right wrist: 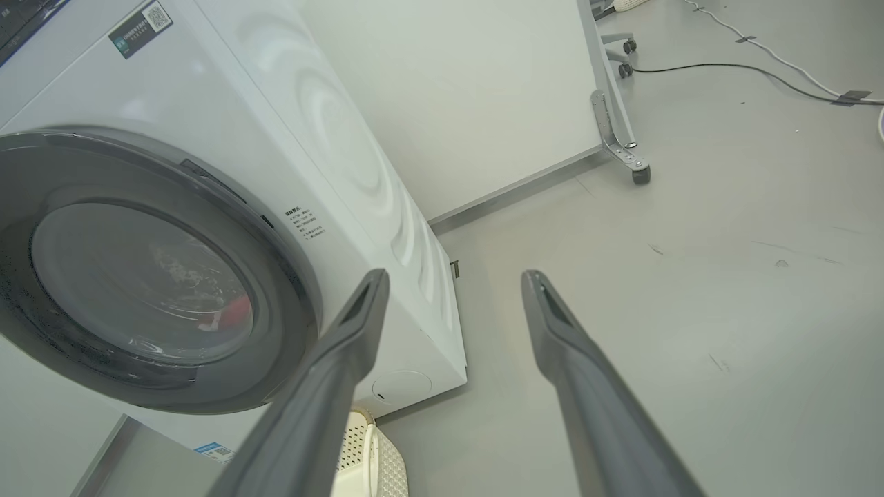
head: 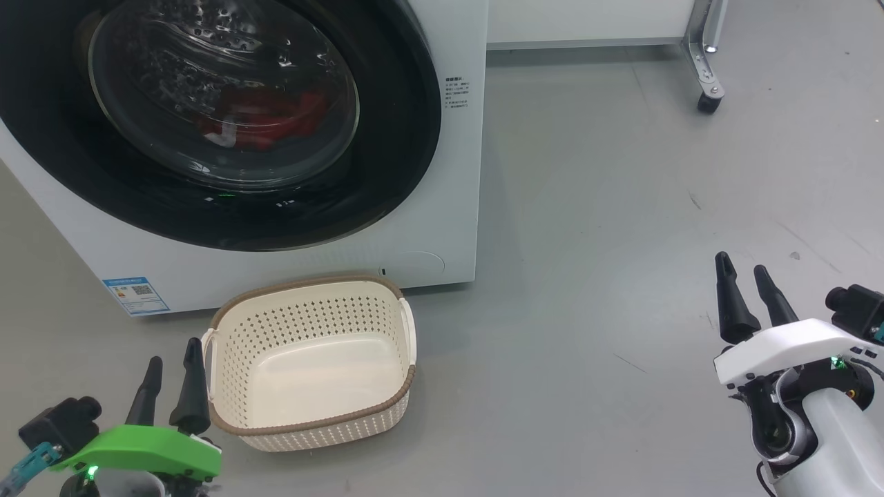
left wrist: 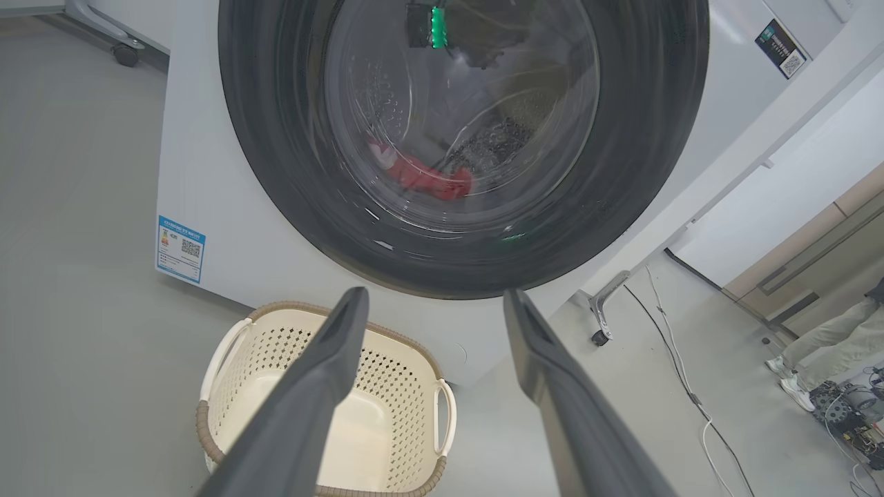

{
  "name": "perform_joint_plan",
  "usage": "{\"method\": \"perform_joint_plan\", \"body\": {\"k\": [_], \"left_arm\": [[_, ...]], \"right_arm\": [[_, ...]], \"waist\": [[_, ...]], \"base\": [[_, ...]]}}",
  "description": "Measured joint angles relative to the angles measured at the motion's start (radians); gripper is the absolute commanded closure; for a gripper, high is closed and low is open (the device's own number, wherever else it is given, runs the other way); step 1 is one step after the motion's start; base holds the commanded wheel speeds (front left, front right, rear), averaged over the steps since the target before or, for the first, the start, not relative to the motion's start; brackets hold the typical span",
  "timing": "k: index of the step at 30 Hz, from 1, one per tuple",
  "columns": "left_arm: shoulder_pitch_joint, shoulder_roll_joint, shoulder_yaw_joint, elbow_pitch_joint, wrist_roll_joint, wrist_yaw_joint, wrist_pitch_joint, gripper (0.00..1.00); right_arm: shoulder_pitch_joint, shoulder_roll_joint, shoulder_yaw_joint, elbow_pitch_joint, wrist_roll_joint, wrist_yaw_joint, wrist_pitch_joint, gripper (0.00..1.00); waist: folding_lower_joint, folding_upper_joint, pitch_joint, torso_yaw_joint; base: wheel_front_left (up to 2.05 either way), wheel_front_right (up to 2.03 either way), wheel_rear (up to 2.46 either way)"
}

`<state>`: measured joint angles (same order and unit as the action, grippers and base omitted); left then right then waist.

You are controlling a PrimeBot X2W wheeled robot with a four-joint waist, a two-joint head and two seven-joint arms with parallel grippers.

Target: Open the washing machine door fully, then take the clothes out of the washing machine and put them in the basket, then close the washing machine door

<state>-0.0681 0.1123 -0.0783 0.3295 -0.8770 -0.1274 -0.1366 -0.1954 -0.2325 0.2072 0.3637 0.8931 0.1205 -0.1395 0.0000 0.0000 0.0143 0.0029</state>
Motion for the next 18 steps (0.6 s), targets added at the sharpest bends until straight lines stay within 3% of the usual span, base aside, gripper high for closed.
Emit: {"method": "perform_joint_plan", "body": {"k": [18], "left_arm": [[-0.003, 0.002, -0.008, -0.016, 0.328, 0.018, -0.060, 0.00]], "right_arm": [[-0.039, -0.030, 0.067, 0.020, -0.271, -0.010, -0.058, 0.00]], "waist": [[0.0000, 0.0000, 0.005, -0.003]], "base": [[0.00, 0.00, 0.00]]}}
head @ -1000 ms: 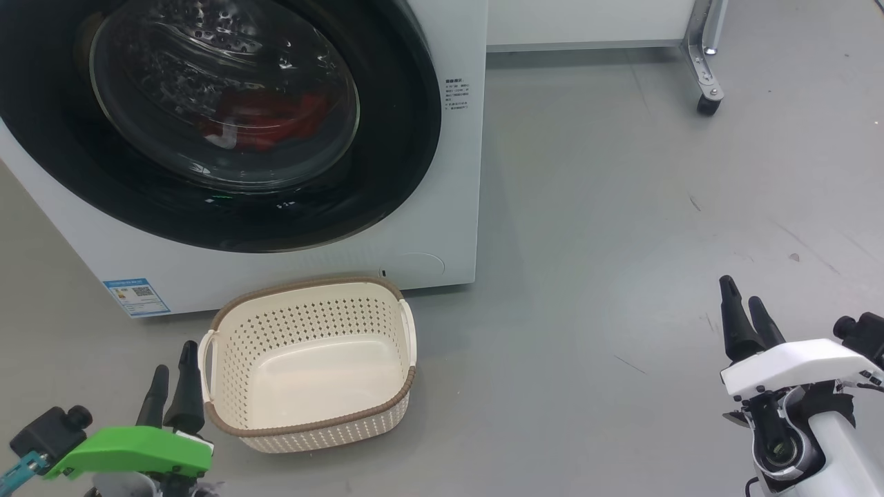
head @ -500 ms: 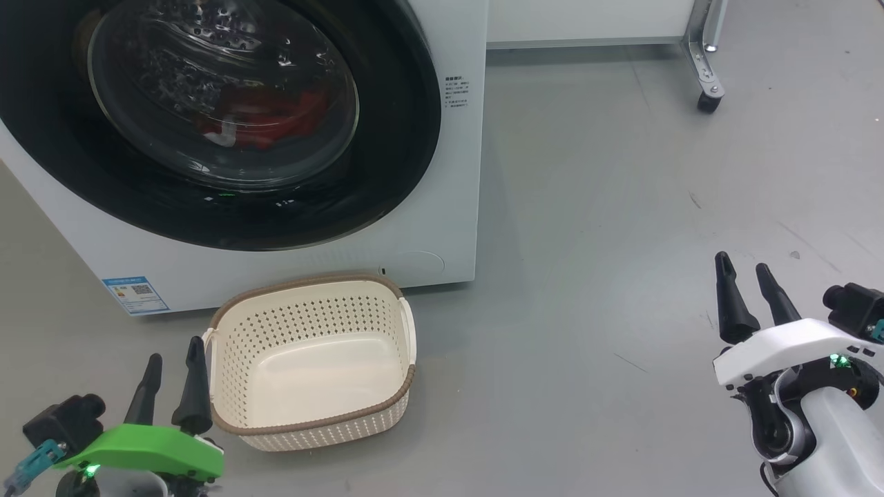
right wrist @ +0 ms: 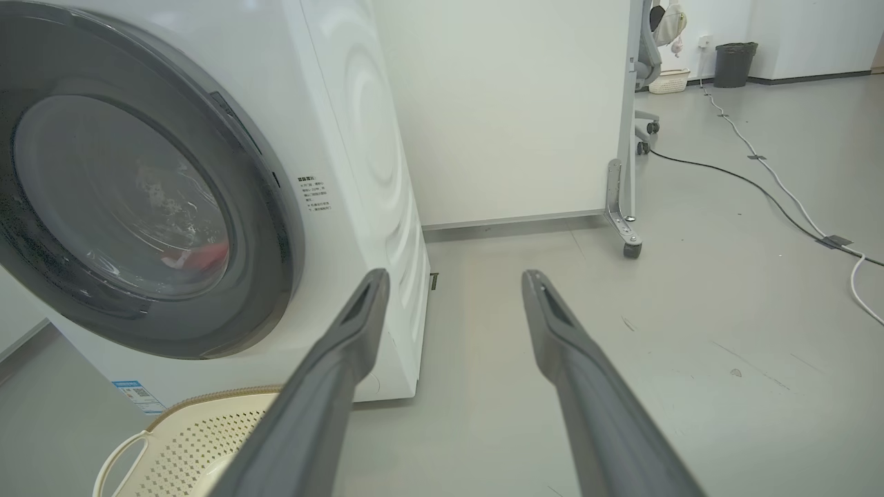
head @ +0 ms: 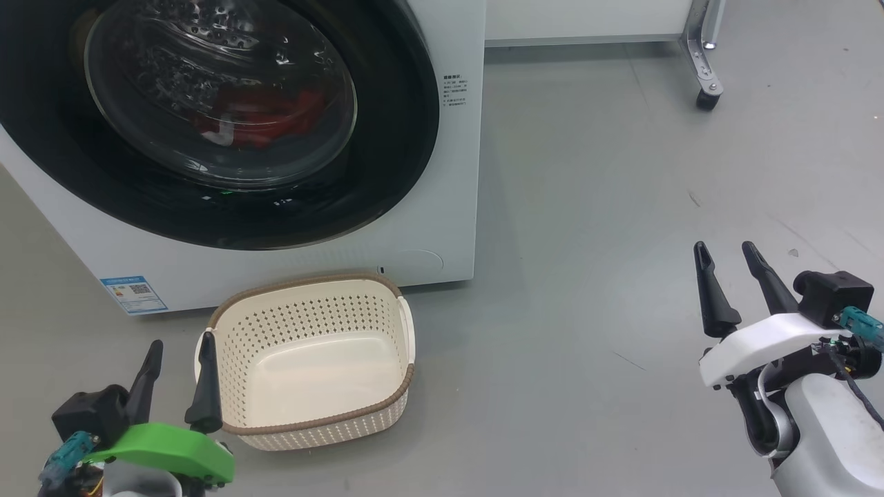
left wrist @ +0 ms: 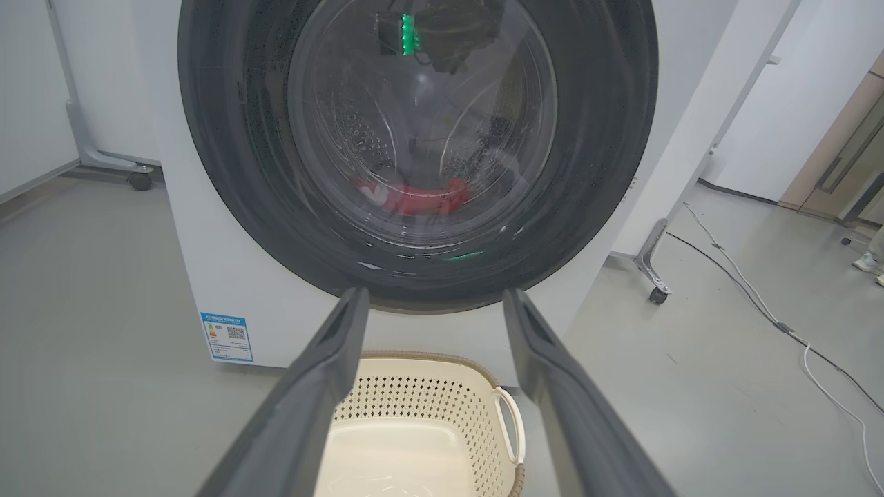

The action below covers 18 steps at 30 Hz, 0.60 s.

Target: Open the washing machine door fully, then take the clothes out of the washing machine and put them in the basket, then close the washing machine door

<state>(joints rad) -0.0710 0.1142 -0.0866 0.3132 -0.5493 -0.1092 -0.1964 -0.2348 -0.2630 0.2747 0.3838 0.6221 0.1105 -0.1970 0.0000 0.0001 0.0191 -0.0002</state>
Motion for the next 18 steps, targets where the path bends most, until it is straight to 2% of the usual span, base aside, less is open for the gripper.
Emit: {"method": "perform_joint_plan", "body": {"k": [18], "left_arm": [[-0.002, -0.010, 0.011, -0.005, 0.226, 0.002, -0.053, 0.00]], "right_arm": [[-0.050, -0.026, 0.034, 0.025, -0.209, 0.000, -0.048, 0.00]], "waist": [[0.0000, 0.0000, 0.005, 0.000]], "base": [[0.00, 0.00, 0.00]]}}
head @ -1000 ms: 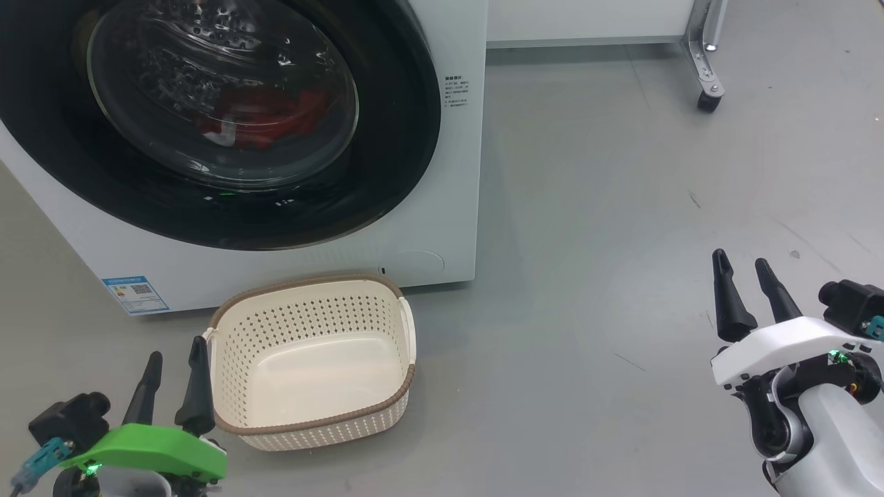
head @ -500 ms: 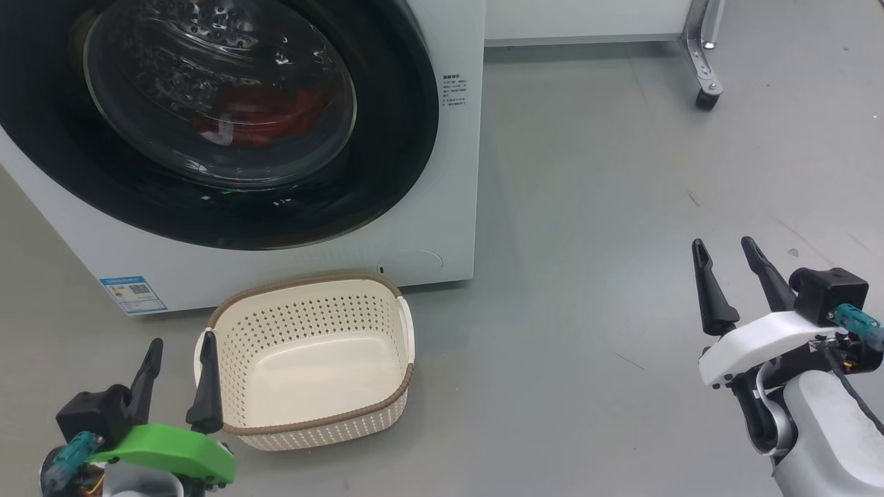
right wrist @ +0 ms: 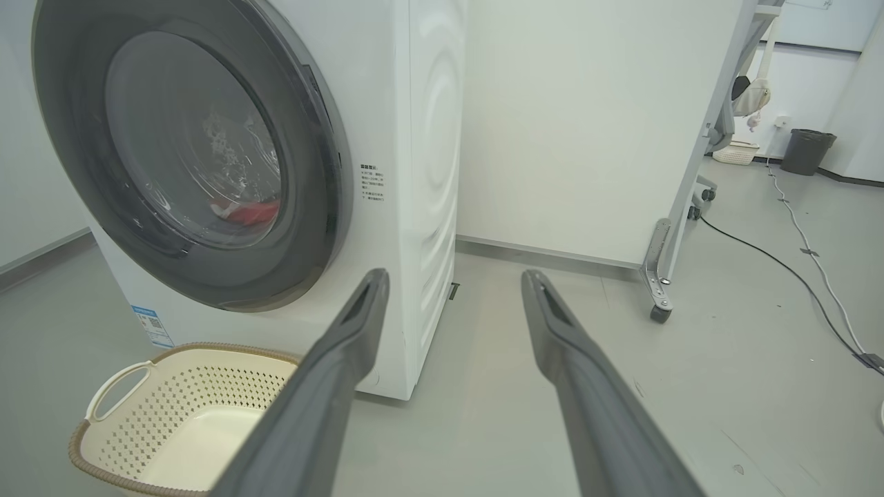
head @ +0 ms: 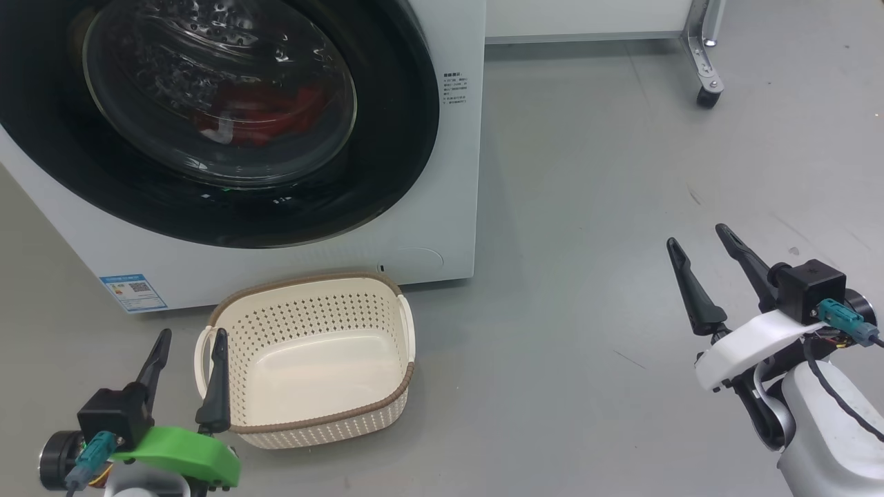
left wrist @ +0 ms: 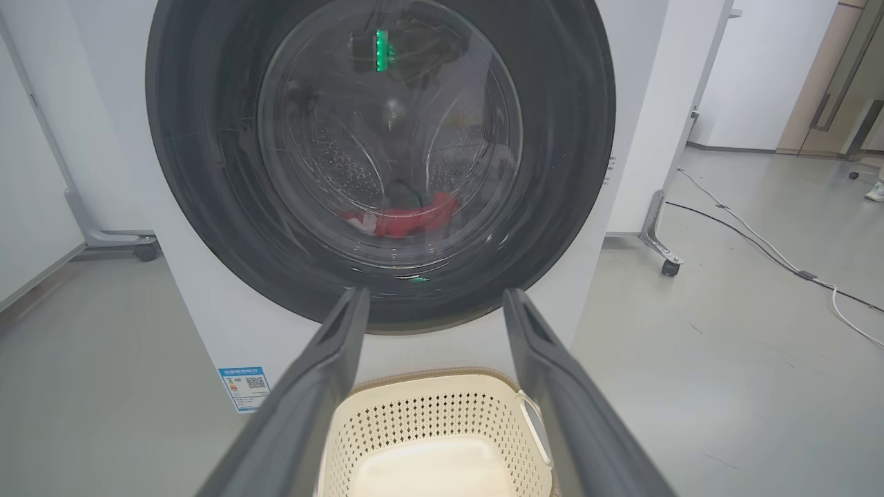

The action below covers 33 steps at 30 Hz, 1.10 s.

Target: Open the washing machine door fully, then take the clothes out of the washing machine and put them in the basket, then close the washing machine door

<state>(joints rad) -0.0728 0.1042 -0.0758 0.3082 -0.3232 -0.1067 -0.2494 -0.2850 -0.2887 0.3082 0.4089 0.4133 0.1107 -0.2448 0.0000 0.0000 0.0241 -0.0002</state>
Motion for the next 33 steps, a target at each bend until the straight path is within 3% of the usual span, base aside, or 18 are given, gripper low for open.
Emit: {"method": "perform_joint_plan", "body": {"k": [18, 25, 33], "left_arm": [[-0.012, -0.020, 0.041, 0.003, 0.019, -0.005, 0.000, 0.00], [-0.012, -0.027, 0.073, 0.012, 0.036, -0.005, 0.000, 0.00], [-0.012, -0.035, 0.086, 0.021, 0.044, -0.004, 0.000, 0.00]], "right_arm": [[0.000, 0.018, -0.054, 0.011, -0.021, 0.000, -0.001, 0.00], [0.000, 0.023, -0.095, 0.028, -0.029, -0.025, -0.007, 0.00], [0.001, 0.035, -0.110, 0.029, -0.038, -0.025, -0.007, 0.00]], "waist": [[0.0000, 0.0000, -0.002, 0.007], [0.0000, 0.0000, -0.002, 0.009], [0.0000, 0.0000, -0.001, 0.012]], "base": [[0.00, 0.00, 0.00], [0.00, 0.00, 0.00], [0.00, 0.00, 0.00]]}}
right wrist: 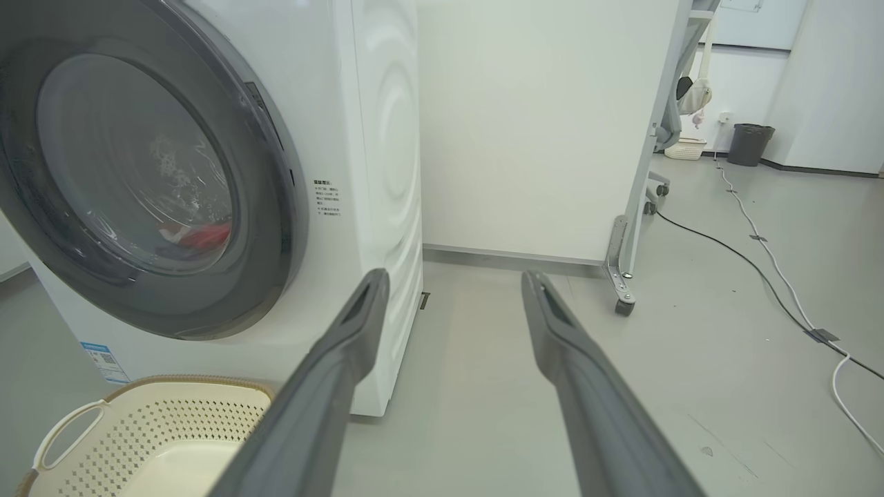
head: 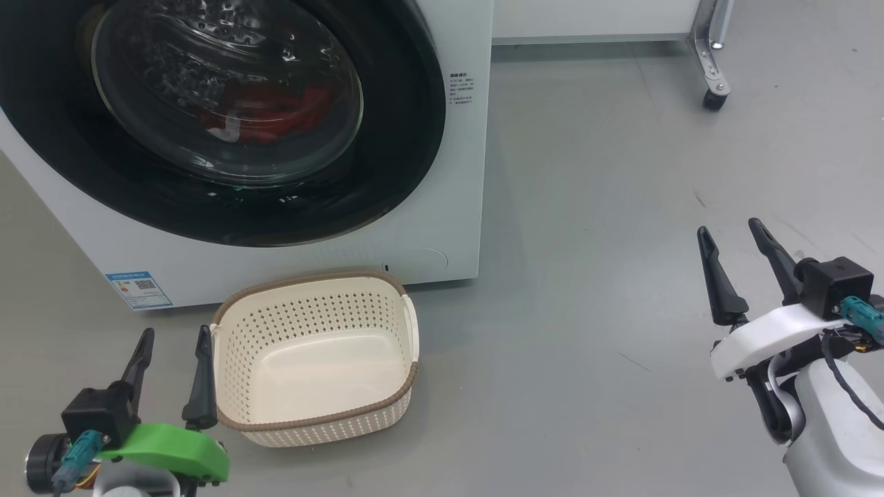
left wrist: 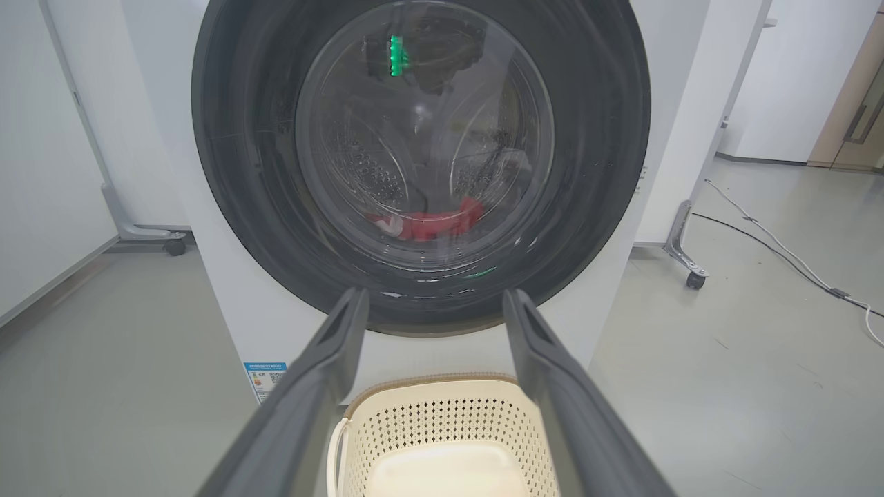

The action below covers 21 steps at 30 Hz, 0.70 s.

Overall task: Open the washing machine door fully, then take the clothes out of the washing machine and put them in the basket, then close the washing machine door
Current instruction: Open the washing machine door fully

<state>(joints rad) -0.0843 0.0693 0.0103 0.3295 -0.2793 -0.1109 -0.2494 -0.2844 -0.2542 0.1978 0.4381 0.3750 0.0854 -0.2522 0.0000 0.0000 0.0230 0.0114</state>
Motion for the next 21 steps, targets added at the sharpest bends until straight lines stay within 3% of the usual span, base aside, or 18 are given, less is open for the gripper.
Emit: {"method": "perform_joint_plan", "body": {"k": [8, 9, 10, 11, 12, 14, 21], "left_arm": [[0.000, -0.006, 0.007, 0.001, 0.012, 0.000, 0.000, 0.00], [0.000, -0.007, 0.007, 0.001, 0.016, 0.000, 0.000, 0.00], [0.000, -0.008, 0.008, 0.001, 0.017, 0.000, 0.000, 0.00], [0.000, -0.010, 0.008, 0.001, 0.017, 0.000, 0.000, 0.00], [0.000, -0.011, 0.008, 0.001, 0.017, -0.001, 0.000, 0.00], [0.000, -0.013, 0.008, 0.000, 0.018, -0.001, 0.000, 0.00], [0.000, -0.016, 0.004, -0.007, 0.021, -0.006, 0.000, 0.00]], "right_arm": [[0.000, 0.008, -0.019, -0.002, -0.002, 0.001, 0.000, 0.00], [0.000, 0.010, -0.023, -0.004, -0.002, 0.001, 0.000, 0.07], [0.000, 0.013, -0.027, -0.006, -0.002, 0.001, 0.000, 0.07], [0.000, 0.016, -0.032, -0.008, -0.002, 0.001, 0.000, 0.15], [0.000, 0.019, -0.037, -0.010, -0.002, 0.001, 0.000, 0.54], [0.000, 0.025, -0.052, -0.015, 0.003, 0.002, 0.000, 1.00], [-0.003, 0.054, -0.115, -0.041, 0.071, 0.011, 0.000, 1.00]], "waist": [[0.0000, 0.0000, 0.000, 0.002], [0.0000, 0.0000, 0.001, 0.002], [0.0000, 0.0000, 0.001, 0.003], [0.0000, 0.0000, 0.001, 0.003], [0.0000, 0.0000, 0.002, 0.003], [0.0000, 0.0000, 0.004, 0.004], [0.0000, 0.0000, 0.024, 0.008]], "base": [[0.00, 0.00, 0.00], [0.00, 0.00, 0.00], [0.00, 0.00, 0.00], [0.00, 0.00, 0.00], [0.00, 0.00, 0.00], [0.00, 0.00, 0.00], [0.00, 0.00, 0.00]]}}
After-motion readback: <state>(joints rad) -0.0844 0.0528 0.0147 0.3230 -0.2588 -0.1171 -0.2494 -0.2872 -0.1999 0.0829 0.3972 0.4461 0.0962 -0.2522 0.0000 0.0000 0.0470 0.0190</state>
